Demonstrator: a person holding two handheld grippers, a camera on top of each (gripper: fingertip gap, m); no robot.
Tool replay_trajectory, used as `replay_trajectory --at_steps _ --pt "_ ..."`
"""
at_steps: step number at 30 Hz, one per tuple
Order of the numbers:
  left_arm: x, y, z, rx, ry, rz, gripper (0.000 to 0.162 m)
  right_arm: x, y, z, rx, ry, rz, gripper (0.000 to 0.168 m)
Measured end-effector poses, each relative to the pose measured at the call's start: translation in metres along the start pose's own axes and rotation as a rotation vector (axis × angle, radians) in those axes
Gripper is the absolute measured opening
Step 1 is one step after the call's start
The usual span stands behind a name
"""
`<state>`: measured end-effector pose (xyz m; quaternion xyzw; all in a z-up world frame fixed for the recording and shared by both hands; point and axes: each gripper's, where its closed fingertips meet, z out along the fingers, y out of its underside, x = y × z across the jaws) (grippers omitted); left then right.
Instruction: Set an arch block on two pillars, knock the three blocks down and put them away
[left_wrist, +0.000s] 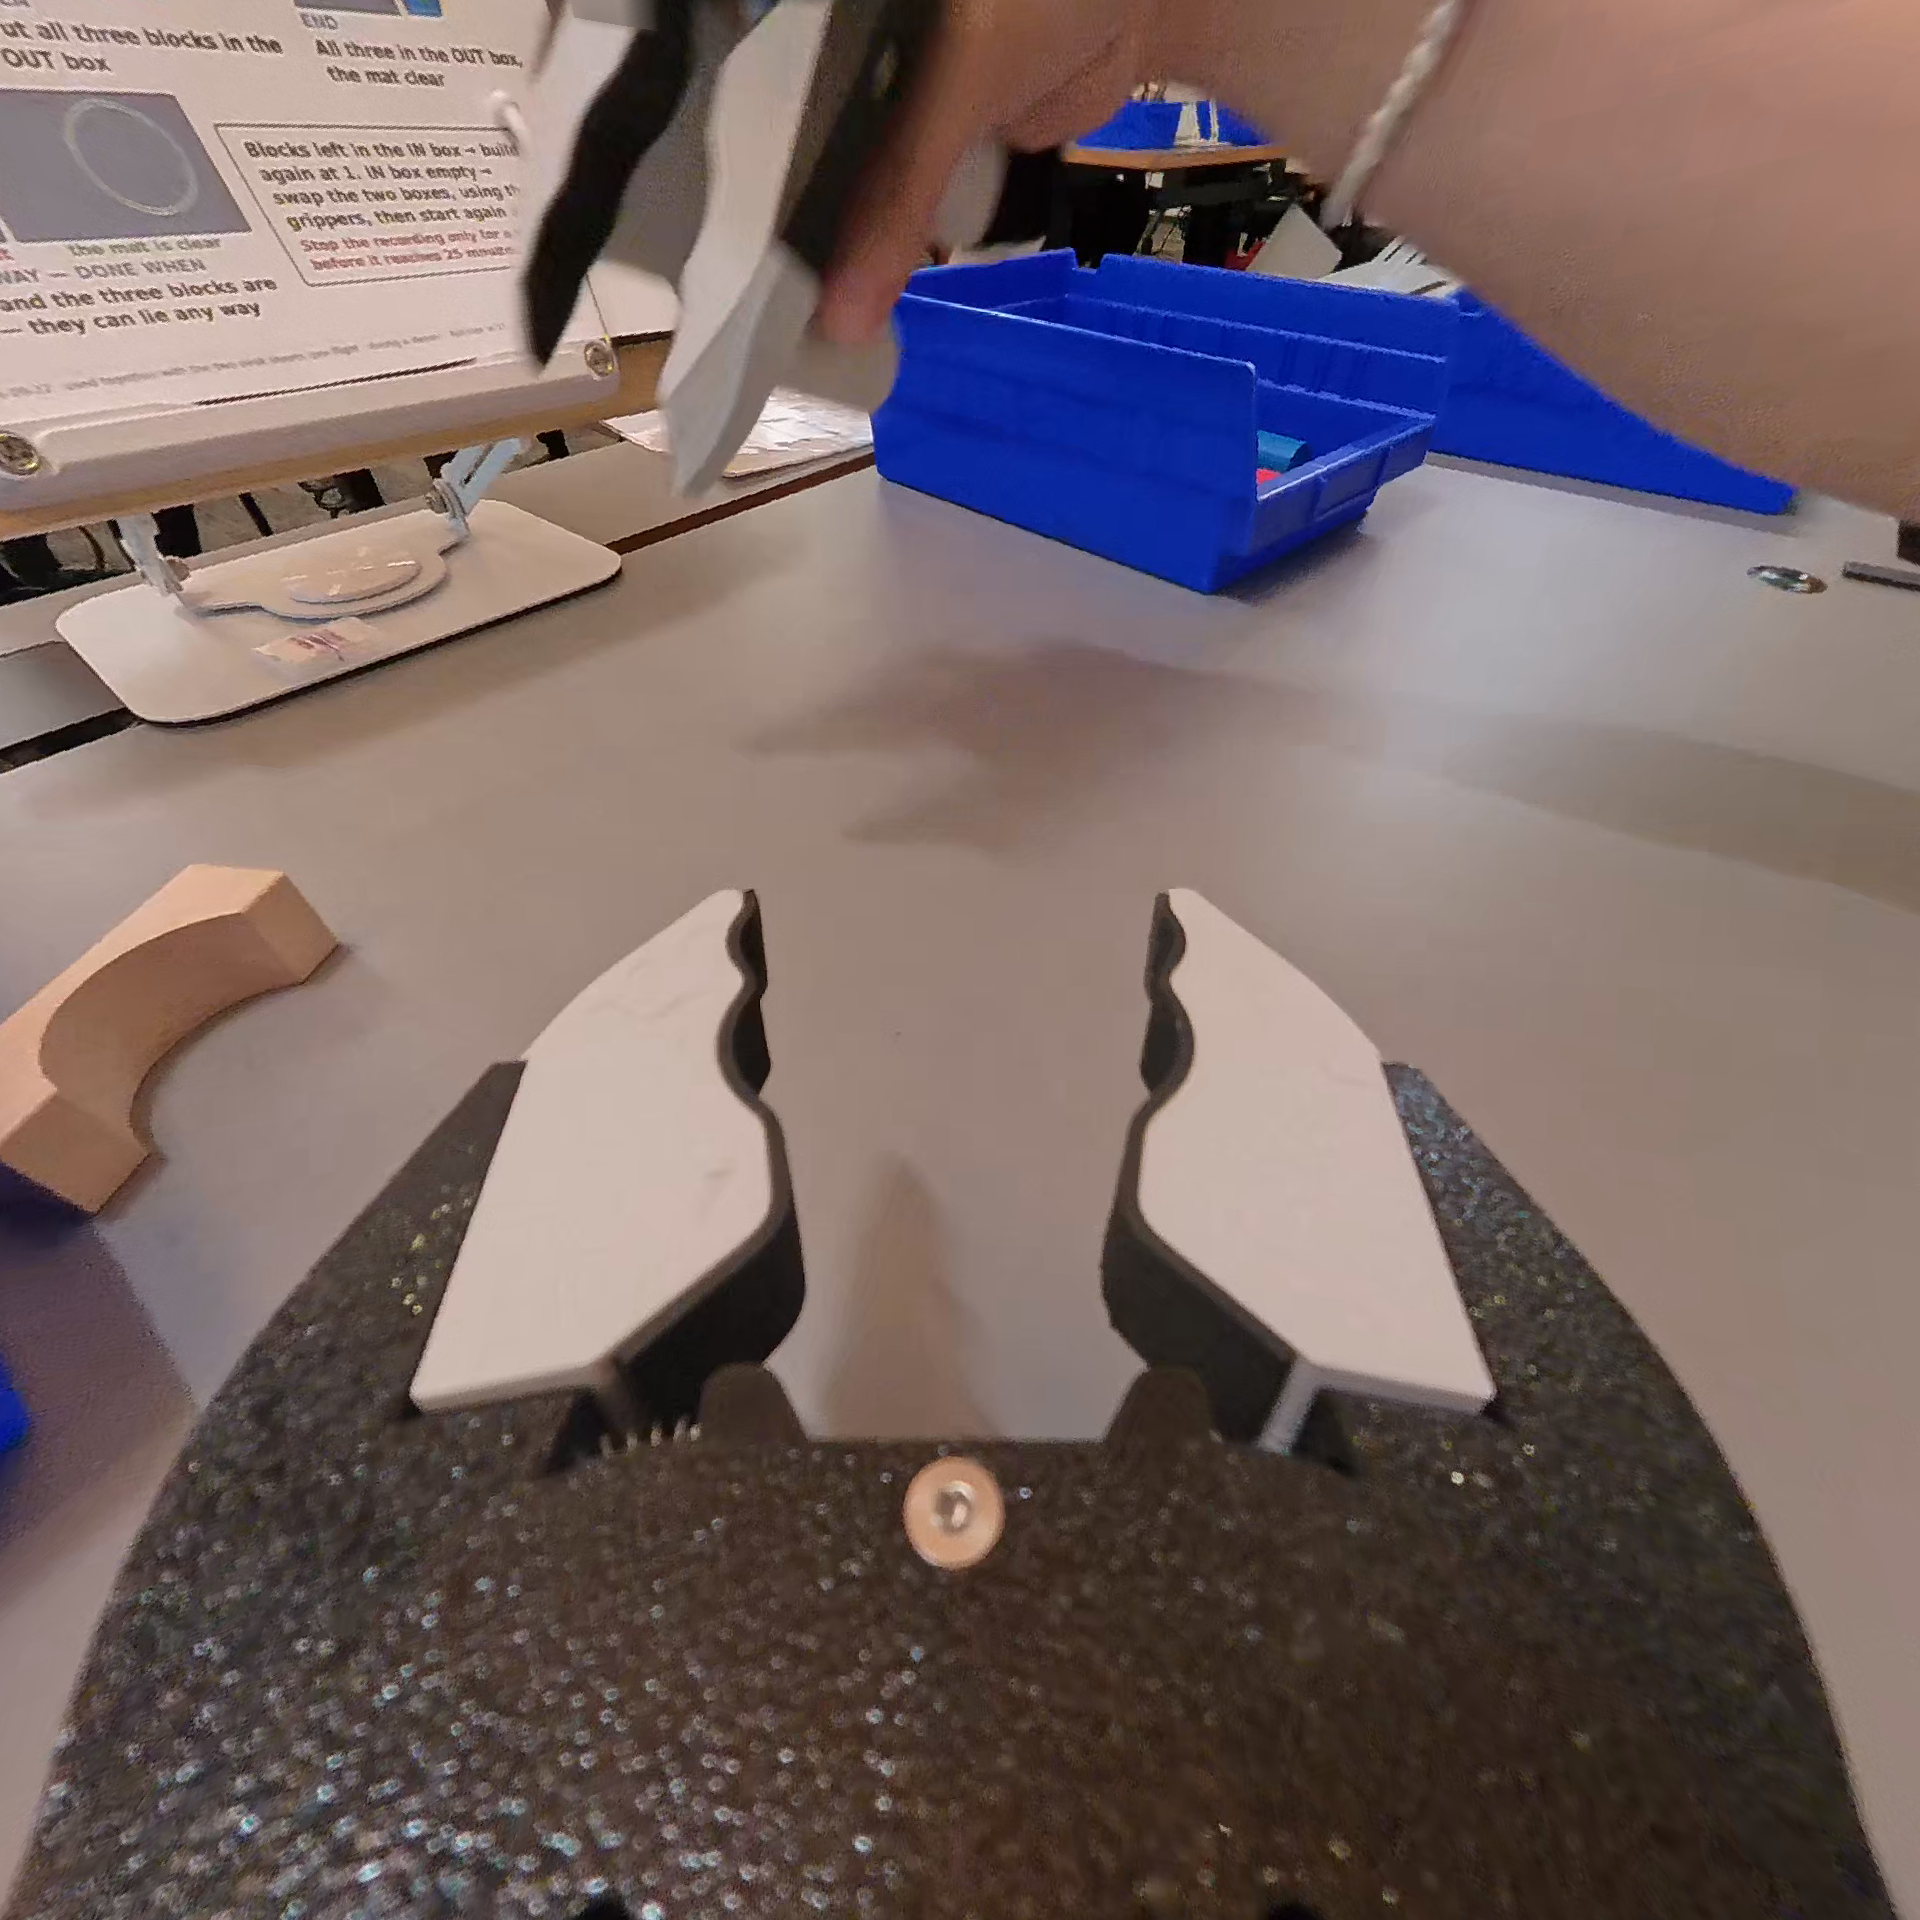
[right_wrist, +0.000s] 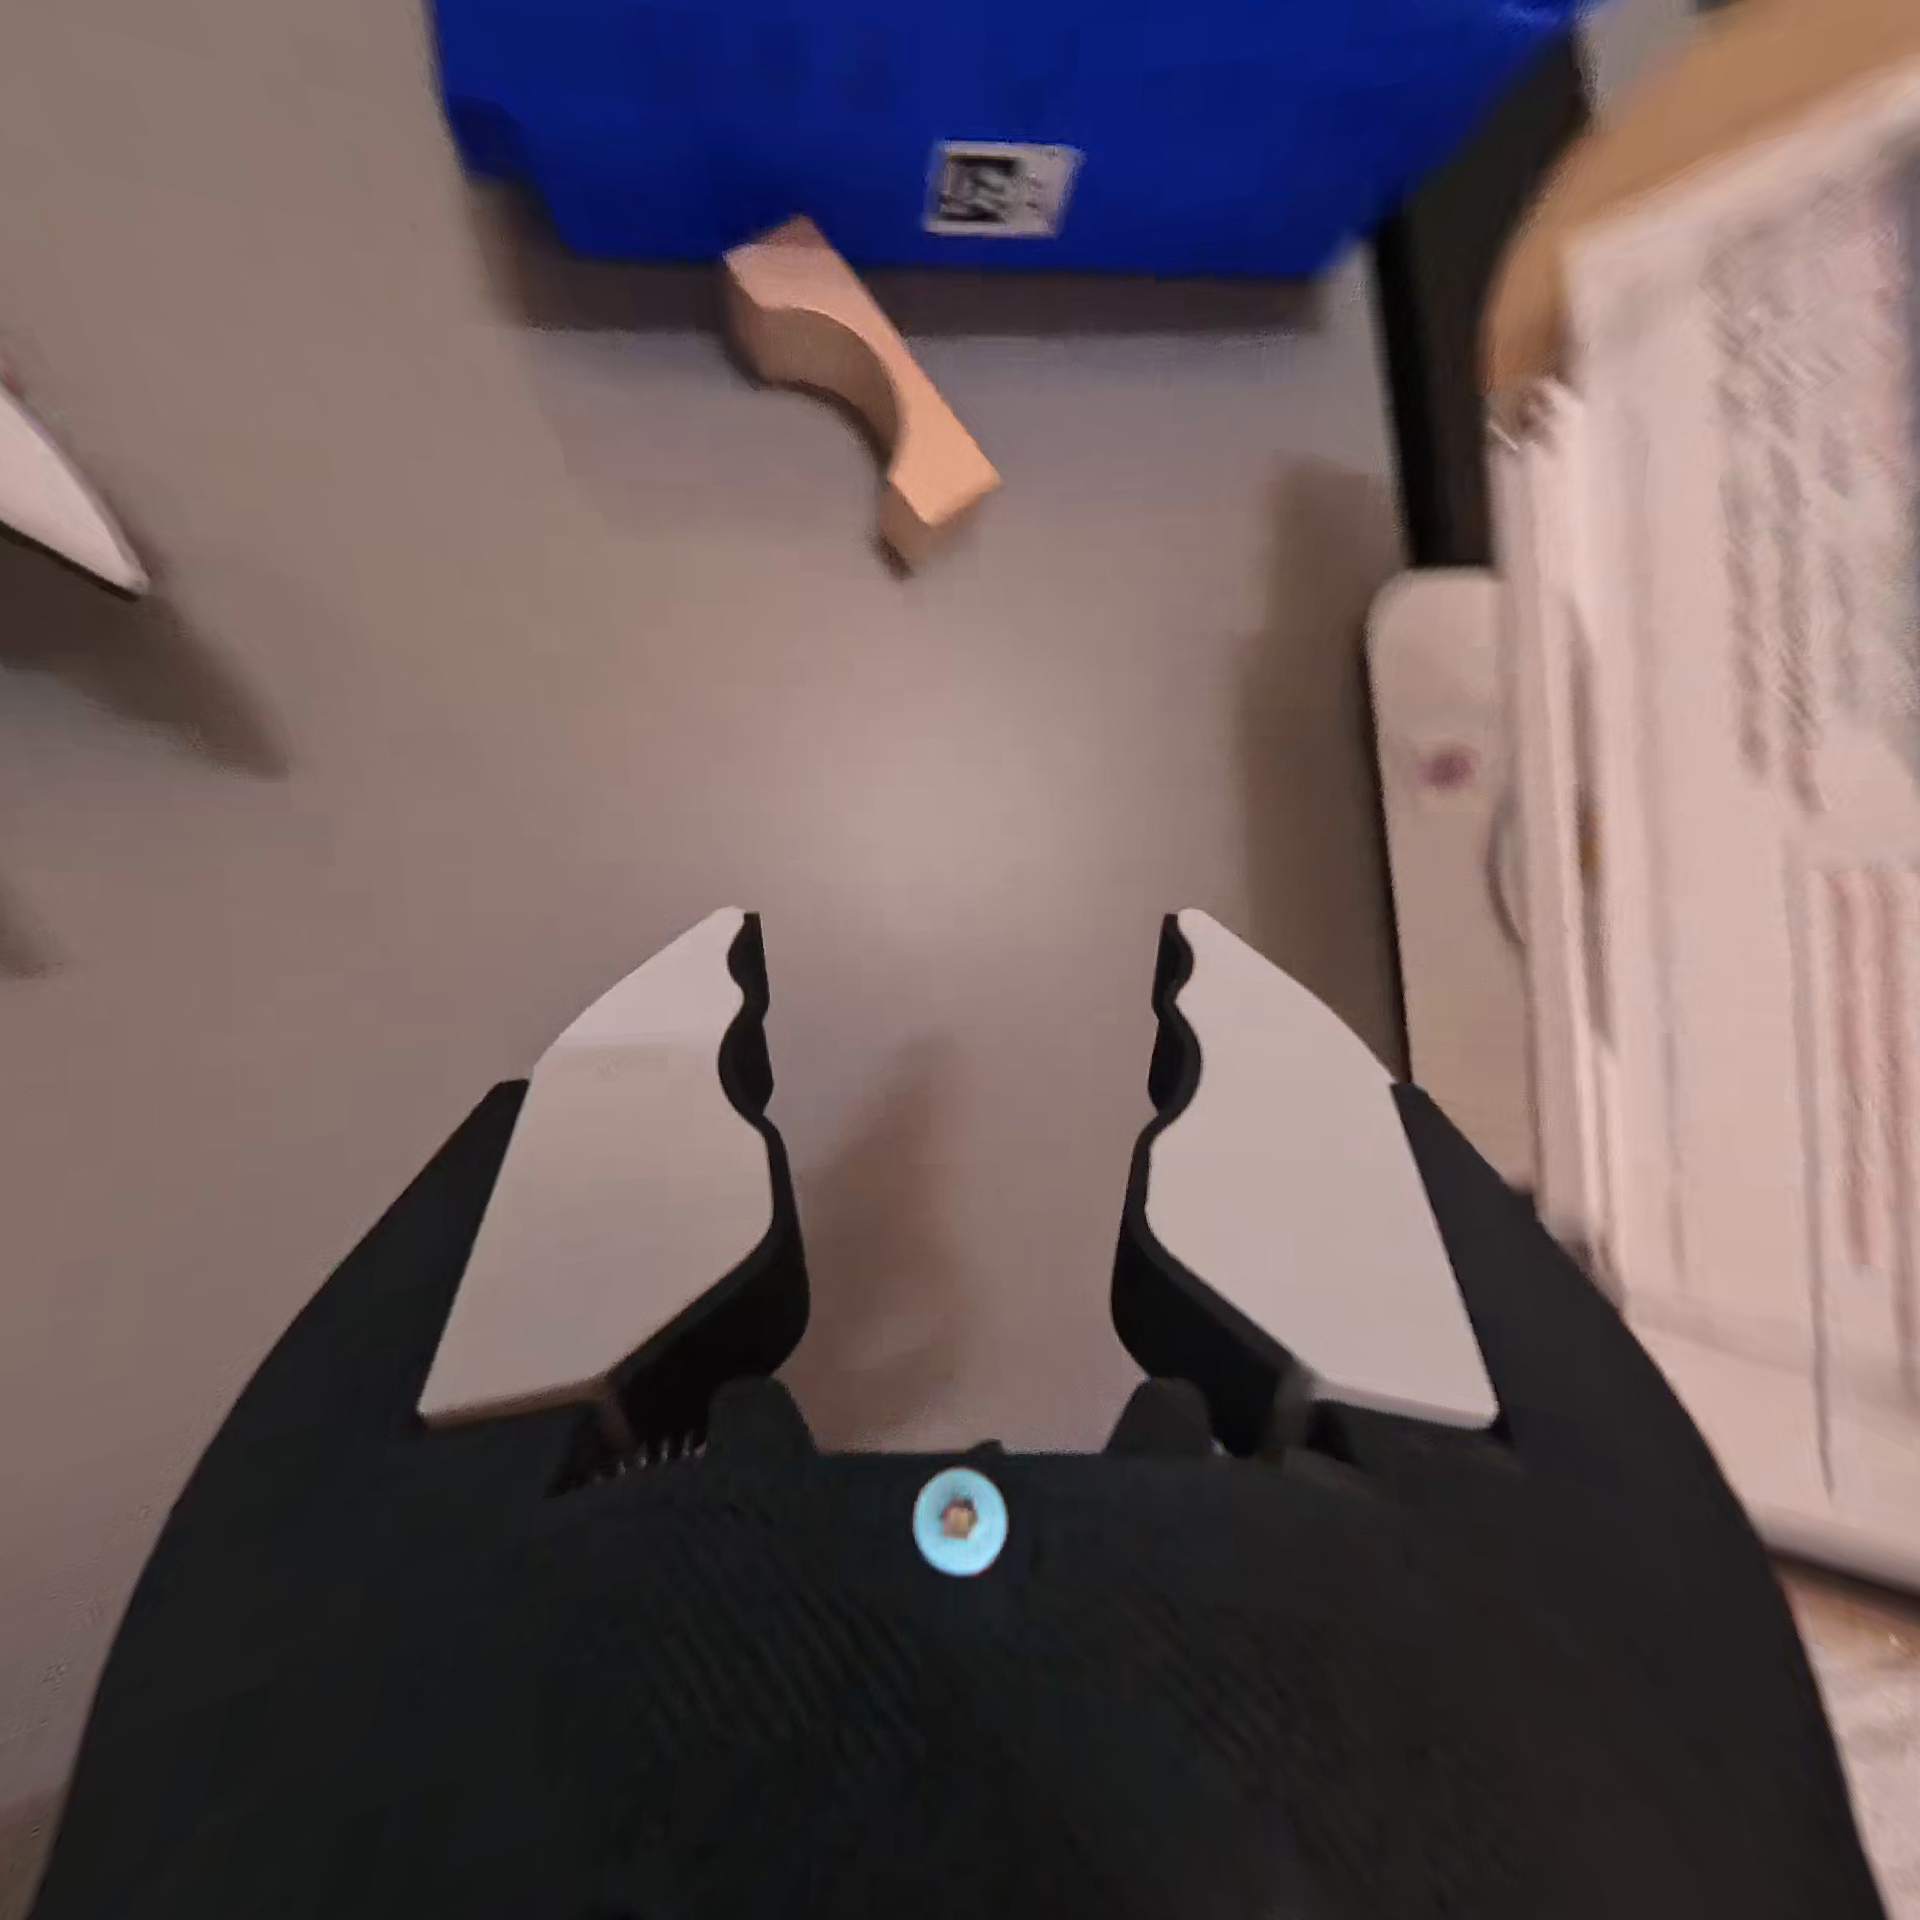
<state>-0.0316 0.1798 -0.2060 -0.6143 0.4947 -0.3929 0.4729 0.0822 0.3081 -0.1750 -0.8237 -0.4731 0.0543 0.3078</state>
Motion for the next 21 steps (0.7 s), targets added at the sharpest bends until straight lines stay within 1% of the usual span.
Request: replay_trajectory --at_steps 2,4,6,8,11,14,16,21 --pt "-0.003 -0.001 -0.004 0.004 -0.007 -0.003 0.07 -0.011 -0.022 0.039 -0.028 -0.066 -0.107 0.071" --pt "-0.005 -0.004 -0.009 0.02 -0.013 -0.004 0.07 -0.015 -0.043 0.071 -0.048 -0.106 -0.167 0.067" --pt "-0.008 -0.006 -0.013 0.031 -0.021 -0.009 0.07 -0.019 -0.062 0.097 -0.058 -0.166 -0.204 0.061" --pt "-0.011 -0.009 -0.017 0.044 -0.024 -0.014 0.07 -0.024 -0.074 0.117 -0.084 -0.234 -0.243 0.057" --pt "-0.017 -0.01 -0.021 0.05 -0.033 -0.013 0.07 -0.023 -0.076 0.142 -0.155 -0.265 -0.3 0.05" --pt "-0.019 -0.012 -0.024 0.07 -0.03 -0.028 0.07 -0.025 -0.075 0.159 -0.18 -0.302 -0.309 0.043" --pt "-0.019 -0.012 -0.024 0.076 -0.024 -0.036 0.07 -0.025 -0.074 0.167 -0.18 -0.305 -0.311 0.04" --pt "-0.02 -0.009 -0.021 0.072 -0.011 -0.046 0.07 -0.018 -0.067 0.178 -0.217 -0.254 -0.348 0.024"
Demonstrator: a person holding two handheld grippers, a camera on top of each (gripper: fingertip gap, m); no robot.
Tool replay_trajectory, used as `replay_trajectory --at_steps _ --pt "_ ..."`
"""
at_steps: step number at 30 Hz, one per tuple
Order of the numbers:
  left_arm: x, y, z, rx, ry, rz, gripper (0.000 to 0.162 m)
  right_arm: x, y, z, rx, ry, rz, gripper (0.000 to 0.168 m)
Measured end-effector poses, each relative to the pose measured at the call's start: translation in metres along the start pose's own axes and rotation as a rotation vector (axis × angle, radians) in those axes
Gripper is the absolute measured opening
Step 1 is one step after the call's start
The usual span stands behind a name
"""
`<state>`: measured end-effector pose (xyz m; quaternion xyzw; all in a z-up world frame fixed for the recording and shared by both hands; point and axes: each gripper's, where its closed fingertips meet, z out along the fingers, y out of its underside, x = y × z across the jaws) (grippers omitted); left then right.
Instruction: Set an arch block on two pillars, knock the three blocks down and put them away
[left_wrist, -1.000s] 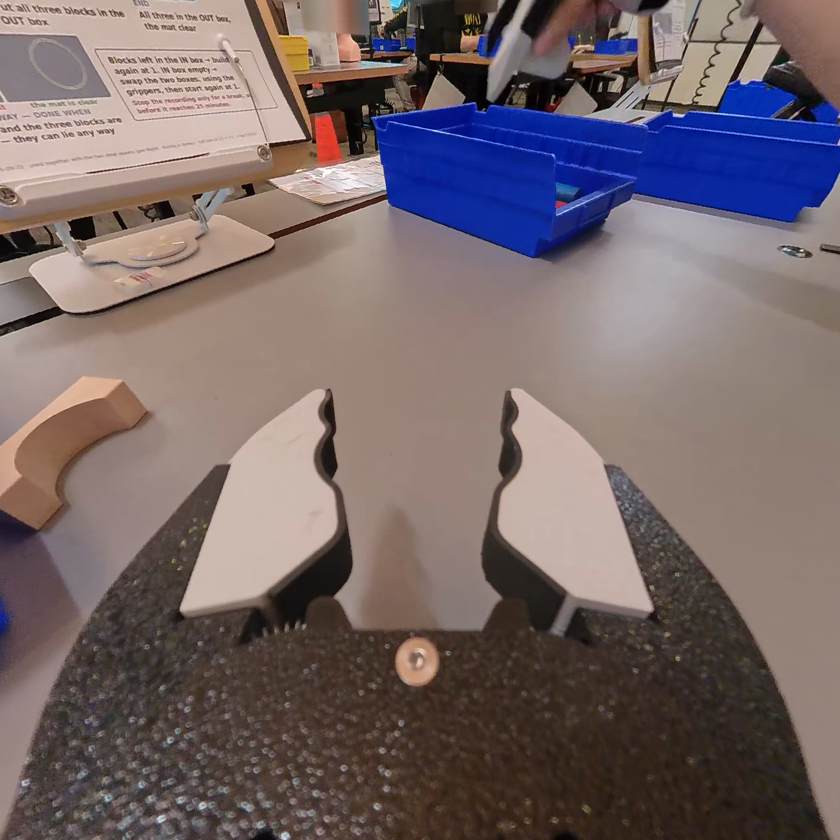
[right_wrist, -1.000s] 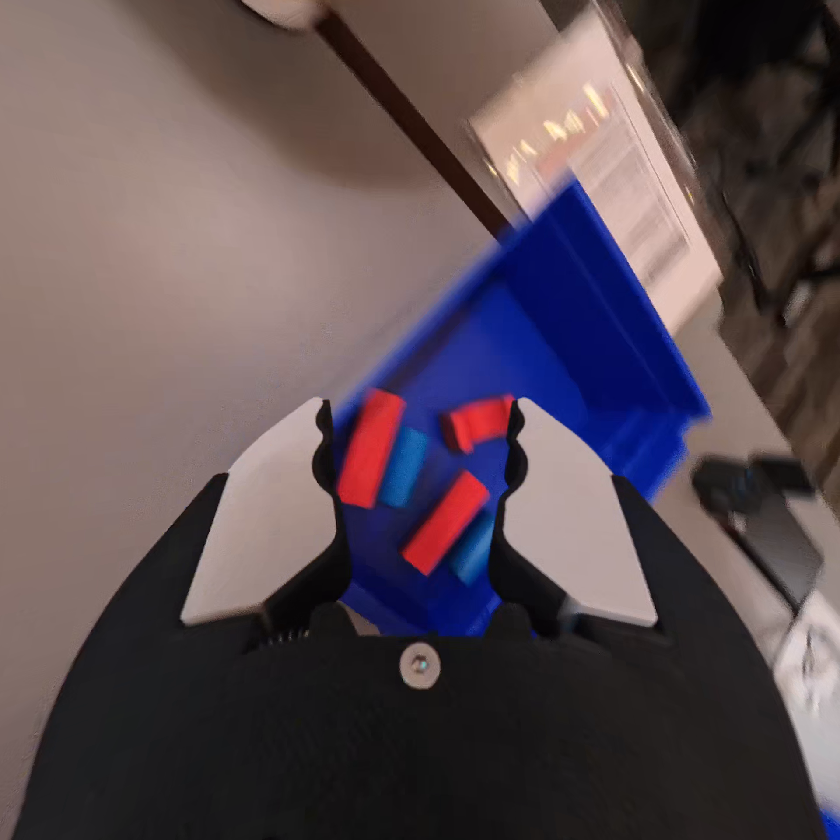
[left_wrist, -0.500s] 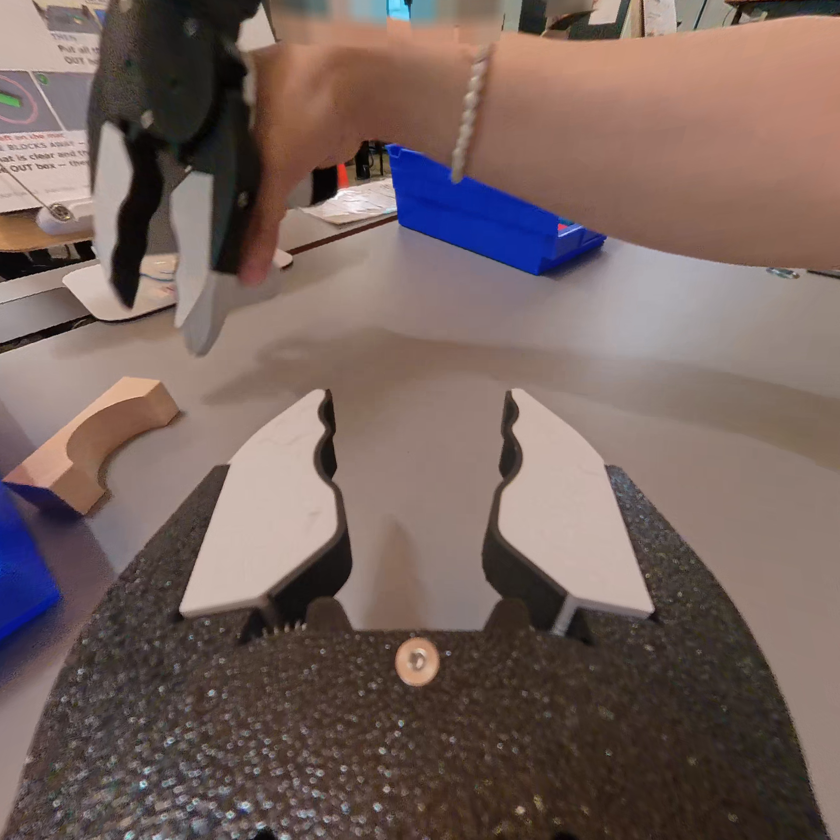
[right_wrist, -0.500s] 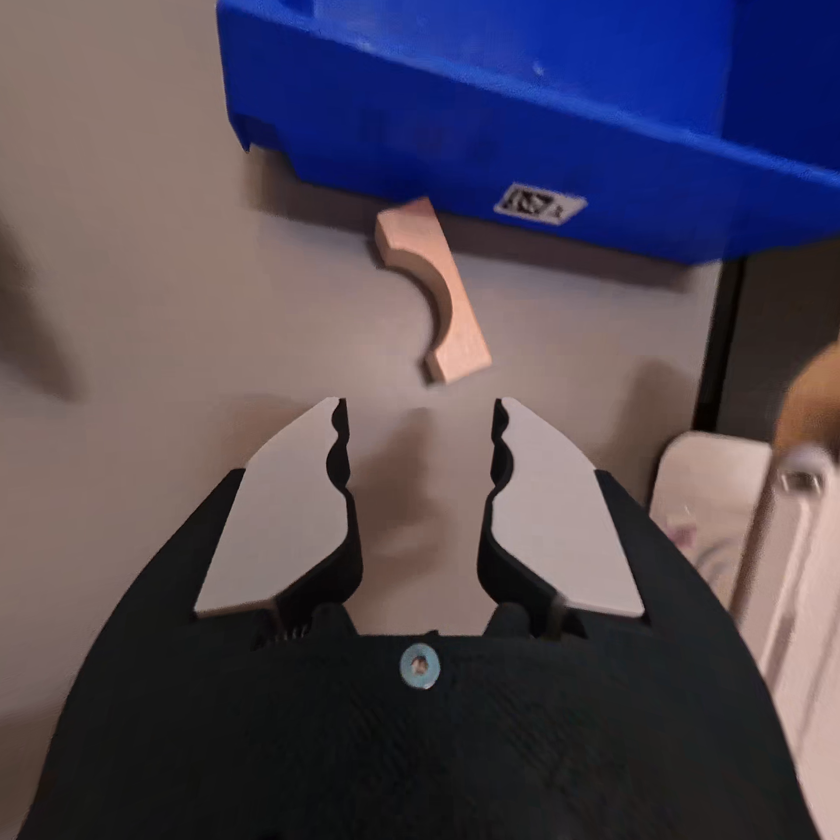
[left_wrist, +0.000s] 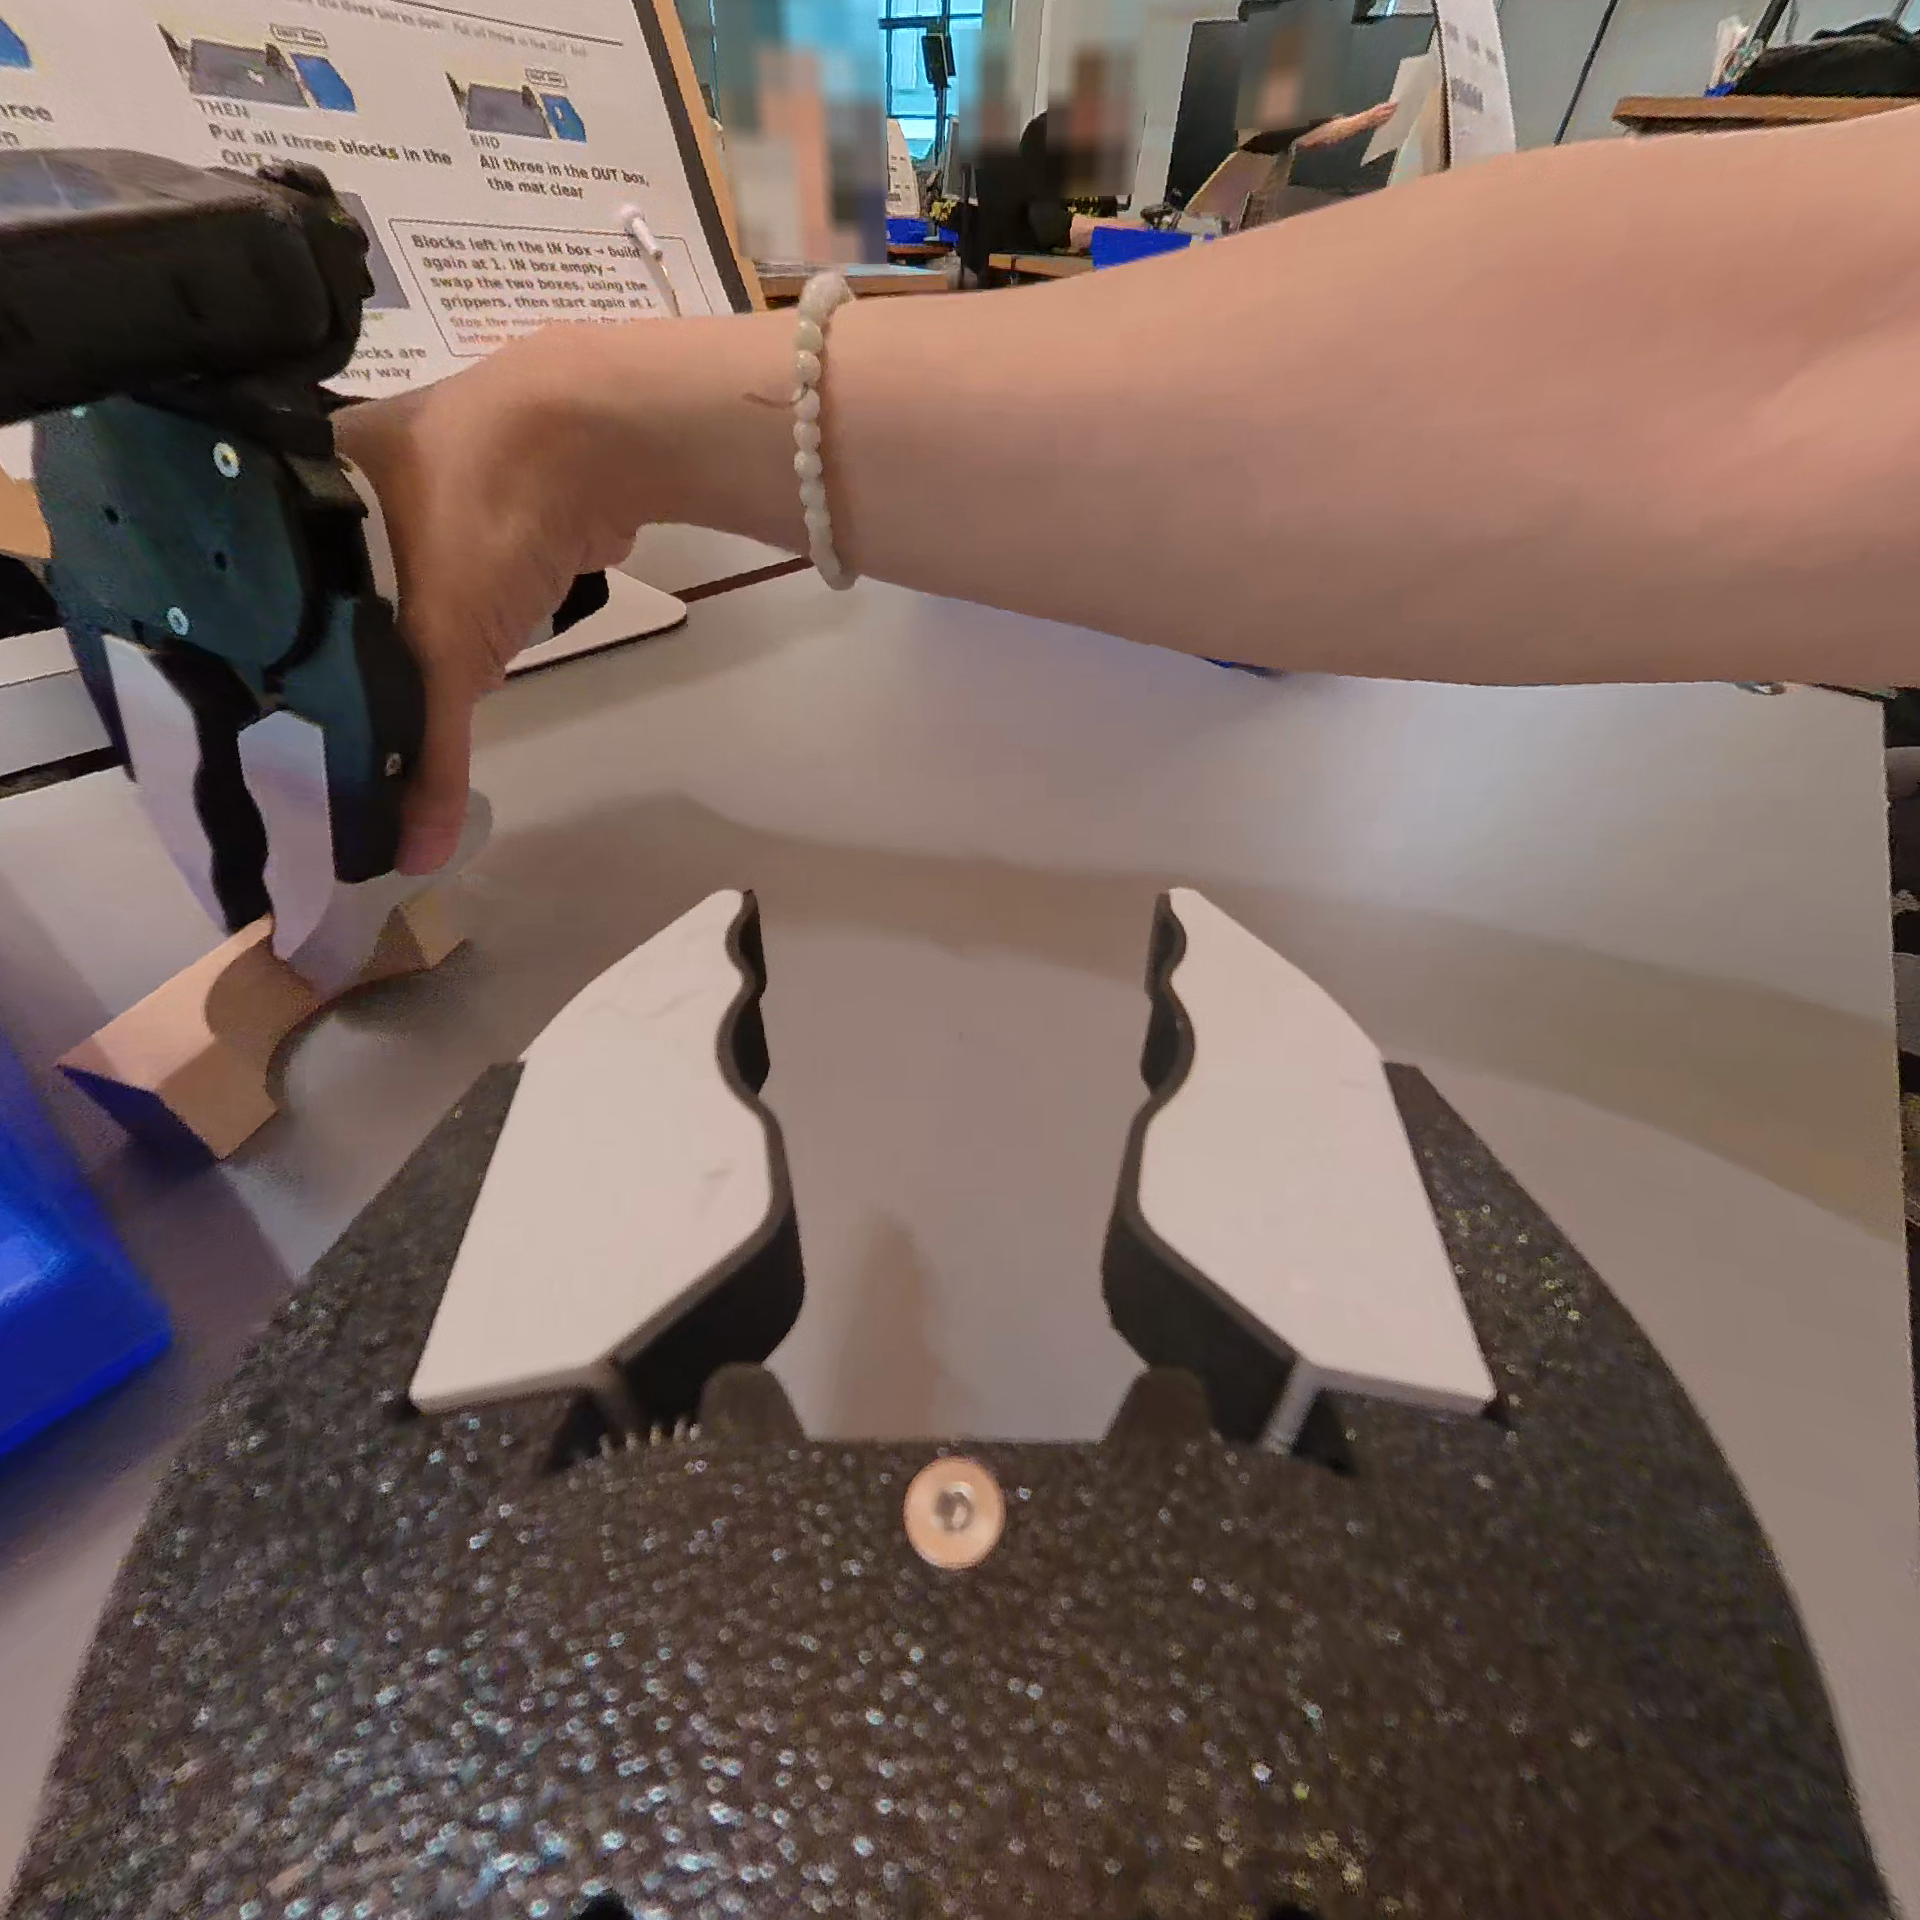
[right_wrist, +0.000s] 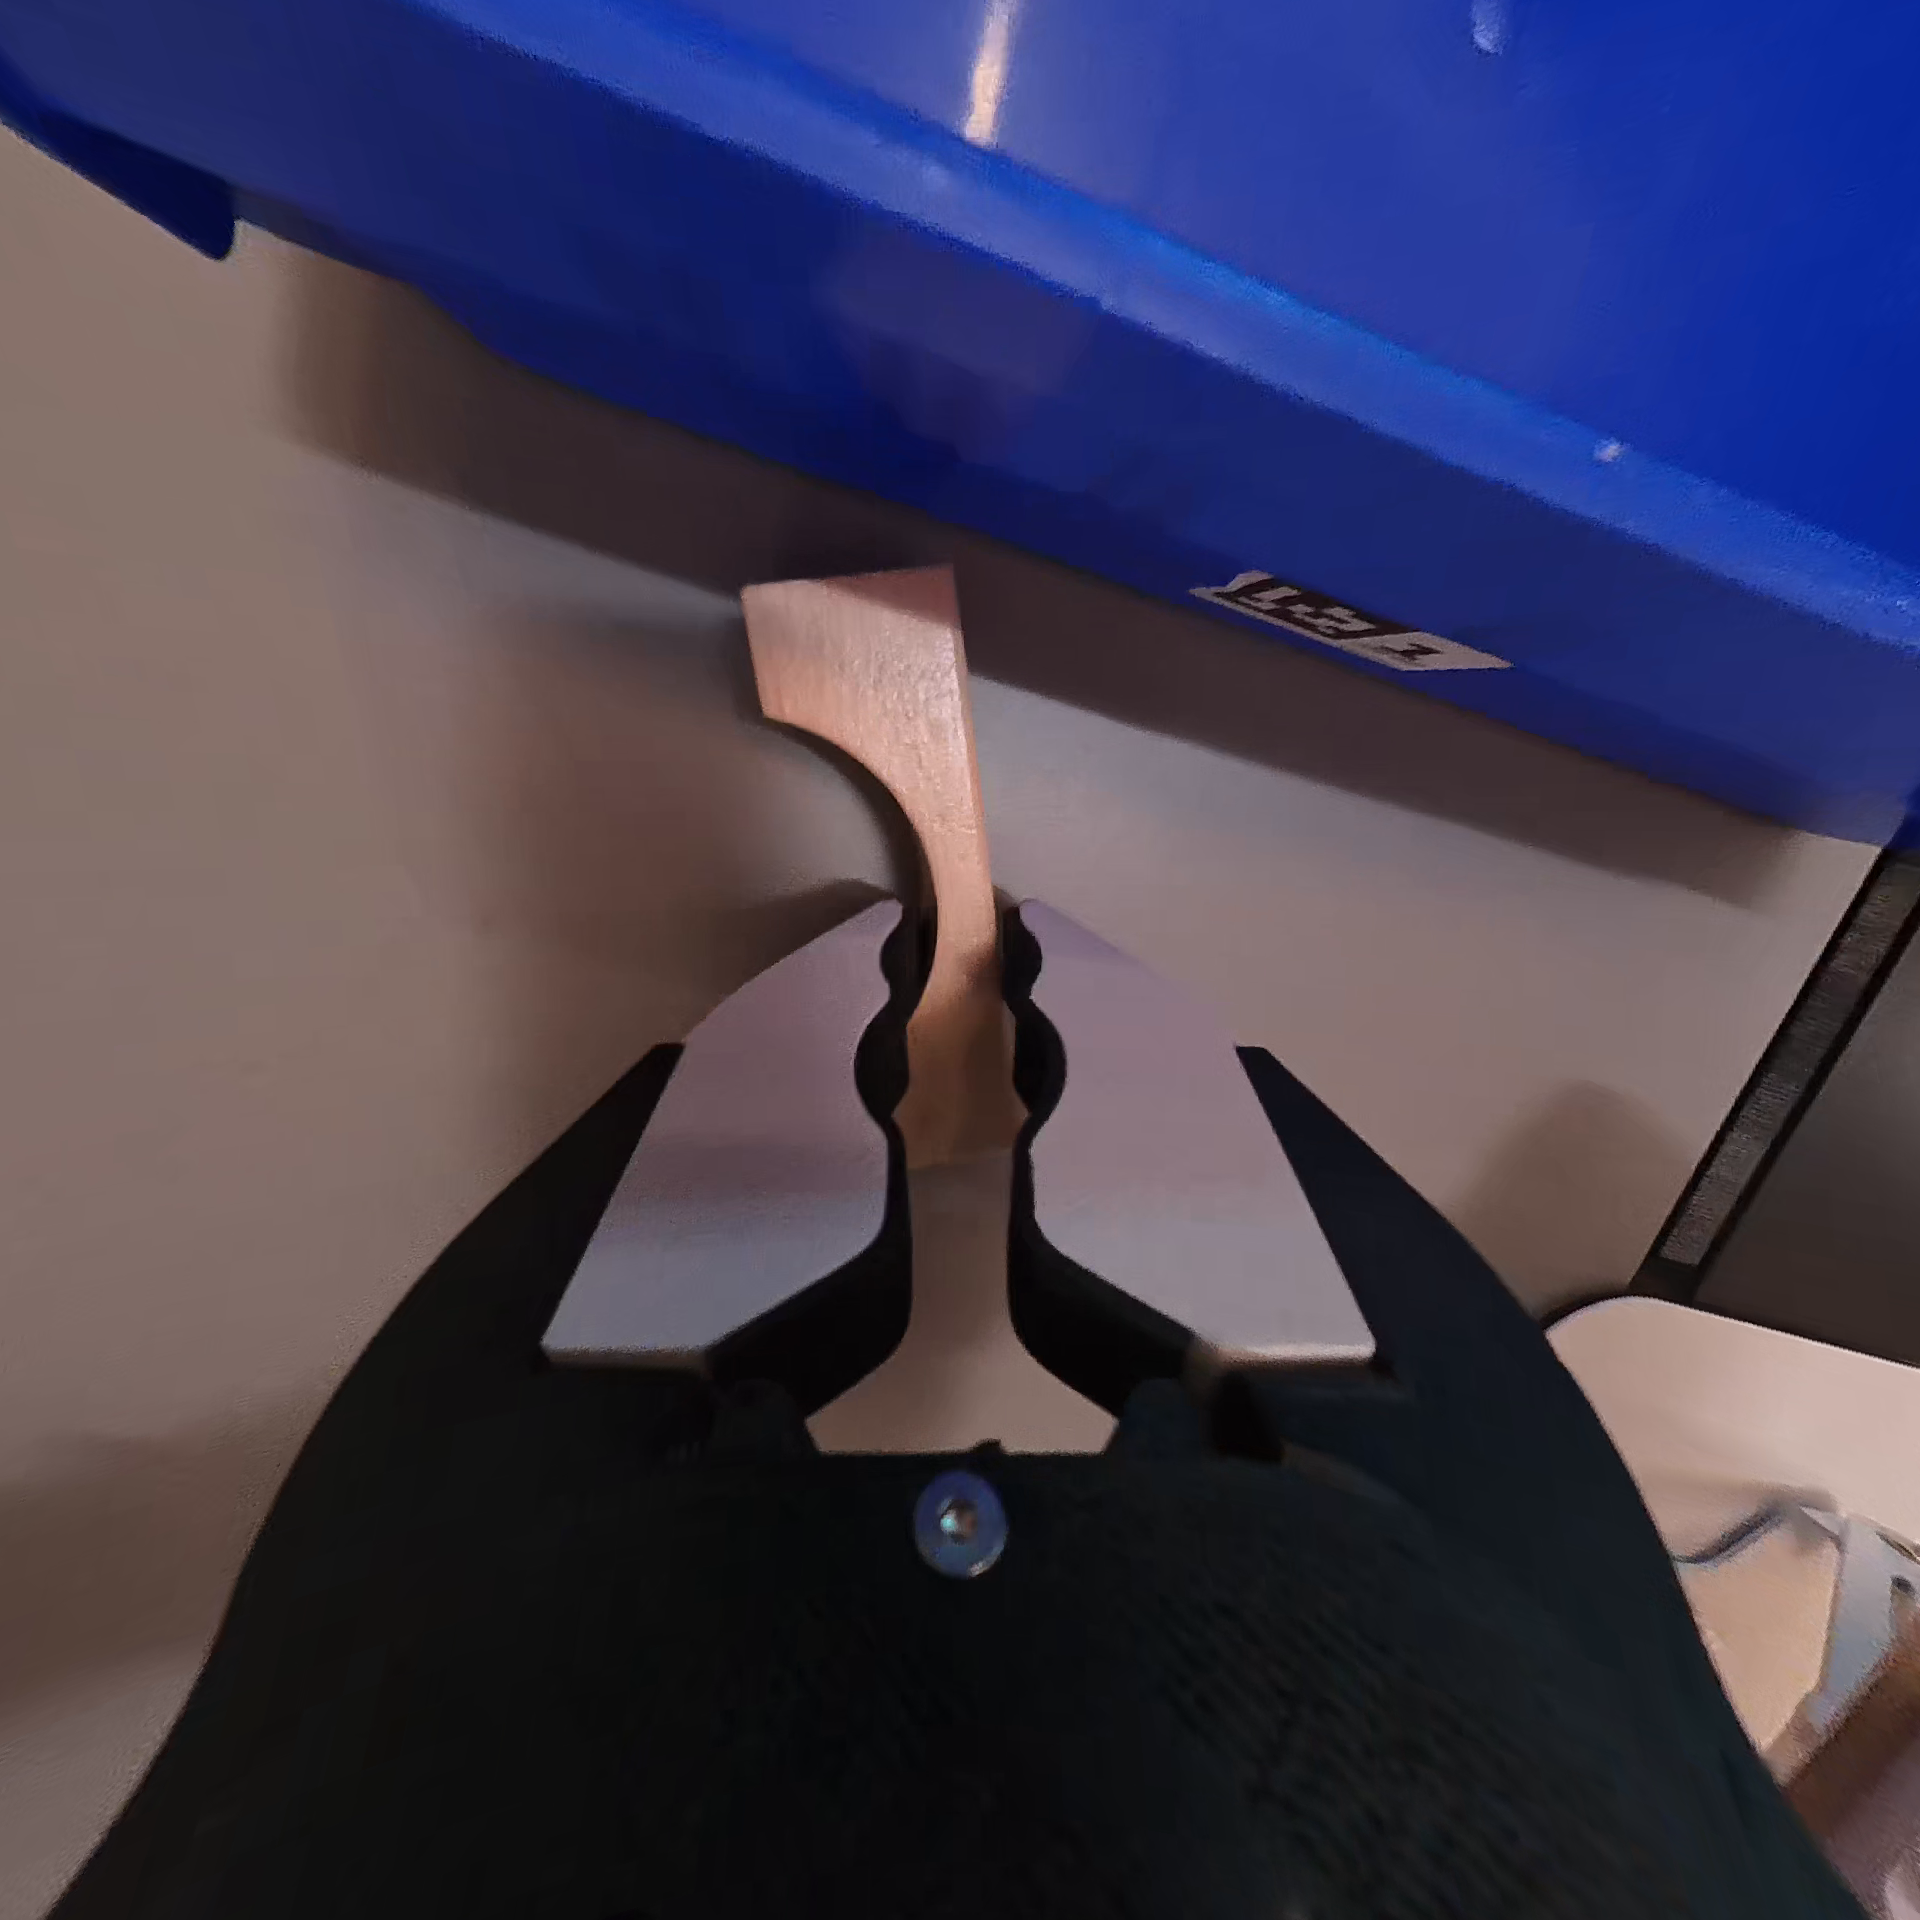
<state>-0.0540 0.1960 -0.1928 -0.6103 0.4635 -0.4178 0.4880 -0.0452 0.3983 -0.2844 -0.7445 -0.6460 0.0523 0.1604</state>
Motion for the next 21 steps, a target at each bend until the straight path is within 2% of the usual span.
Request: replay_trajectory --at_steps 3,6,8,11,14,17,19,21 --pt "0.001 0.0 0.001 0.005 0.004 -0.007 0.07 -0.001 0.002 -0.002 -0.004 0.019 0.013 0.015" --pt "0.003 0.001 0.004 -0.002 0.011 -0.005 0.07 -0.006 0.019 -0.019 -0.057 0.041 0.05 0.014" --pt "0.006 0.002 0.006 -0.006 0.018 -0.006 0.07 -0.01 0.033 -0.045 -0.064 0.067 0.093 0.014" --pt "0.012 0.002 0.011 -0.009 0.033 -0.001 0.07 -0.015 0.07 -0.105 -0.07 0.138 0.174 0.014" --pt "0.02 0.002 0.016 -0.019 0.05 0.012 0.07 -0.022 0.131 -0.179 -0.108 0.259 0.268 0.014" --pt "0.03 0.003 0.023 -0.028 0.072 0.019 0.07 -0.042 0.211 -0.247 -0.152 0.364 0.425 0.014" --pt "0.037 0.004 0.029 -0.038 0.087 0.023 0.069 -0.062 0.271 -0.282 -0.181 0.423 0.558 0.014" --pt "0.045 0.005 0.035 -0.049 0.103 0.033 0.069 -0.085 0.327 -0.301 -0.175 0.463 0.703 0.014"
